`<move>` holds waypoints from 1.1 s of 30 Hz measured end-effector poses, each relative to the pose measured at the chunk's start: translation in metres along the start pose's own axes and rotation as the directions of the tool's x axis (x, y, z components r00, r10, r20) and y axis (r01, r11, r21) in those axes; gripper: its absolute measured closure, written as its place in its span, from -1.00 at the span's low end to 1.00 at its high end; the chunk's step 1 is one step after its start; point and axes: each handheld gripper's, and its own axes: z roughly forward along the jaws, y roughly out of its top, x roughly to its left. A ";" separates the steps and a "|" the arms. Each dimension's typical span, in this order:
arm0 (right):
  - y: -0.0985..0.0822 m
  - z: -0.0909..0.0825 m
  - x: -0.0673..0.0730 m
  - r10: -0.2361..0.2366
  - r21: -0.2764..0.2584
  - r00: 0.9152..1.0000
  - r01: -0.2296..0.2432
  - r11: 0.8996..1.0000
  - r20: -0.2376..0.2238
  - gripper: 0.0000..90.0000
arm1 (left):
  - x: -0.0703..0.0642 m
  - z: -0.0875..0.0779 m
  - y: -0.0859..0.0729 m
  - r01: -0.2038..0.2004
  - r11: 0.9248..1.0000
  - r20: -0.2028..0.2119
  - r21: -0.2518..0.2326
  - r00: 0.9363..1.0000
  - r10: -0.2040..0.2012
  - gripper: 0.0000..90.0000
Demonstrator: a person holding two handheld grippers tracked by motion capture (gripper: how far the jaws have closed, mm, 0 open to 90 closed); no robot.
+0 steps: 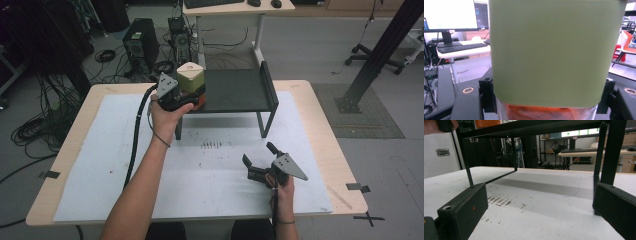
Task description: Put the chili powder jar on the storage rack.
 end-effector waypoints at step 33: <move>0.000 0.000 0.000 -0.006 0.000 1.000 0.006 1.000 0.001 -1.00 | -0.002 -0.019 0.011 -0.025 1.000 -0.044 -0.010 0.999 0.024 -0.99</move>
